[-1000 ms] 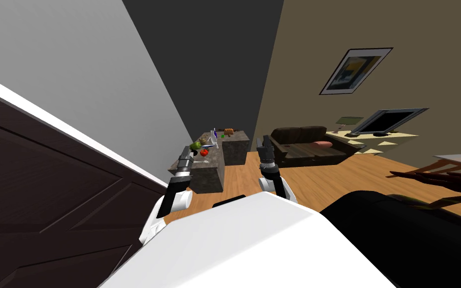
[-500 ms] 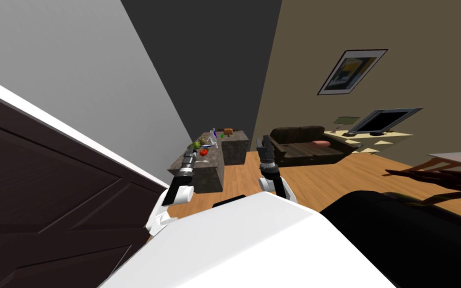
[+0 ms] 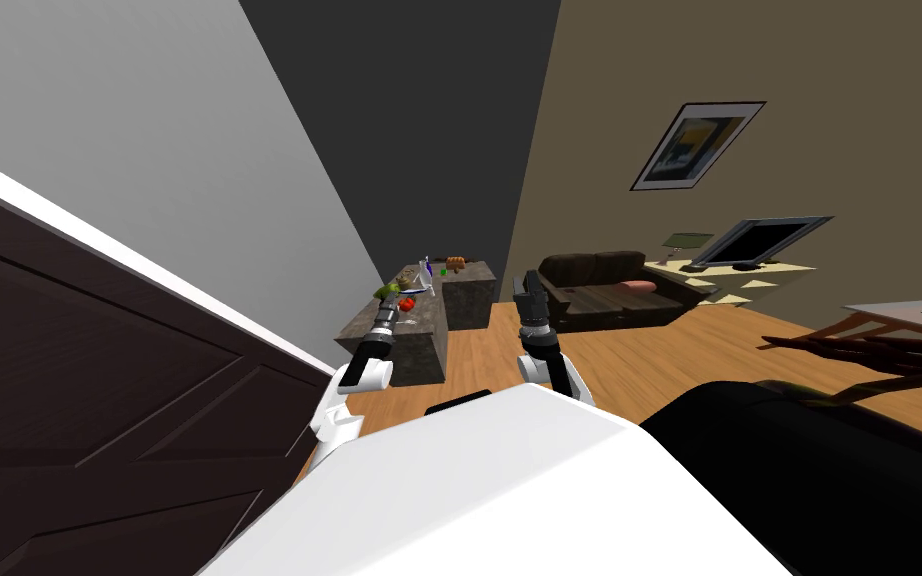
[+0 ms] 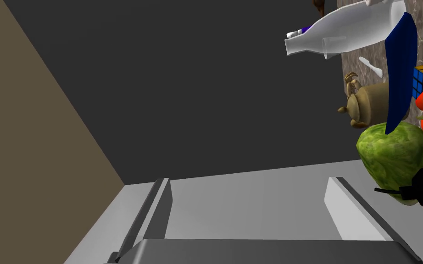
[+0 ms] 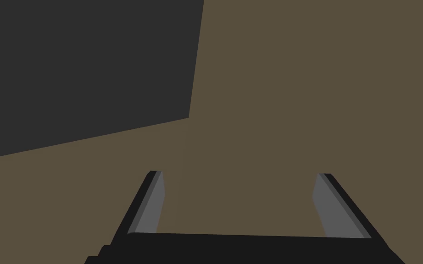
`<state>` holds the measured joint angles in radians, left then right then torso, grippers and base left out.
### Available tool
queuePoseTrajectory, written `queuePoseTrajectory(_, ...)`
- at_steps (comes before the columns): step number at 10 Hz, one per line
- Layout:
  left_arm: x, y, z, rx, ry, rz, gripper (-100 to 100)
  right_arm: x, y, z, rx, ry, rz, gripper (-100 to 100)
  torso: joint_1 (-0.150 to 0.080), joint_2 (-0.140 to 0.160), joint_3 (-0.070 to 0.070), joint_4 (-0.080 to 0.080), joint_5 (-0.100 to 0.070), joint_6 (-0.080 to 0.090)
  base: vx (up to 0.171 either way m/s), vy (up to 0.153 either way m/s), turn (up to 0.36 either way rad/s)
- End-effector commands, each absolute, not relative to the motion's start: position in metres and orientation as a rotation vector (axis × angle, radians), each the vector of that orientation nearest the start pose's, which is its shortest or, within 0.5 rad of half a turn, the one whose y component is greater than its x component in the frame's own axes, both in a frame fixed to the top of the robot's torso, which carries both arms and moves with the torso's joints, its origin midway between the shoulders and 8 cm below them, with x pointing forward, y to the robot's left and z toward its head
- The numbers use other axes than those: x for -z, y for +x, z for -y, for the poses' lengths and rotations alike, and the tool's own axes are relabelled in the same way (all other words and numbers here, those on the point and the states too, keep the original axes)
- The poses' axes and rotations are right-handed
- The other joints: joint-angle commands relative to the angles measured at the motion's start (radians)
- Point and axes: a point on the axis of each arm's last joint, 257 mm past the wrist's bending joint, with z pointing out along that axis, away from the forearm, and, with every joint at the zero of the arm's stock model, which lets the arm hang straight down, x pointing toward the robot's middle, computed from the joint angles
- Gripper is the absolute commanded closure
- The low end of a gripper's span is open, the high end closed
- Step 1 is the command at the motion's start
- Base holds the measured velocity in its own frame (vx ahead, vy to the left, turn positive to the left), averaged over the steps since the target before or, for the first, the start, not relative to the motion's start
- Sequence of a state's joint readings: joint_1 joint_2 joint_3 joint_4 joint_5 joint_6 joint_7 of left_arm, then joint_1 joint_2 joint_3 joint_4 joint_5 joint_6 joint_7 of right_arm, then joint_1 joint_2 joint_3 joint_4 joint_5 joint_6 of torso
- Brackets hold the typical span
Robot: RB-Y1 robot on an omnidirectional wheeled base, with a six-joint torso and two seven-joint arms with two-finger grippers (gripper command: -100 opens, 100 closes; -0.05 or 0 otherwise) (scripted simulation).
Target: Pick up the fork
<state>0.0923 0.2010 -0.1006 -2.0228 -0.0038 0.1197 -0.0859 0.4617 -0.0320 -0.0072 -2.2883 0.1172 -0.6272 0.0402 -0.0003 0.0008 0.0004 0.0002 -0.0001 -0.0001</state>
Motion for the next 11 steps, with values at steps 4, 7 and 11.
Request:
queuePoseTrajectory(4, 0.101, 0.524, -0.202, 1.145, -0.864, -1.306, -100, -0.06, 0.323, 0.251, -1.238, 0.407, -0.597, 0, 0.0, -0.001, 0.0, 0.0, 0.0, 0.0, -0.008, 0.0, -0.006)
queuePoseTrajectory(7, 0.116, 0.537, -0.199, 1.12, -0.909, -1.363, -100, -0.06, 0.323, 0.251, -1.238, 0.407, -0.597, 0, 0.0, -0.001, 0.0, 0.0, 0.0, 0.0, -0.006, 0.001, -0.003)
queuePoseTrajectory(11, 0.132, 0.558, -0.192, 1.091, -0.961, -1.438, -100, -0.06, 0.323, 0.251, -1.238, 0.407, -0.597, 0, 0.0, -0.001, 0.0, 0.0, 0.0, 0.0, -0.004, 0.002, -0.001)
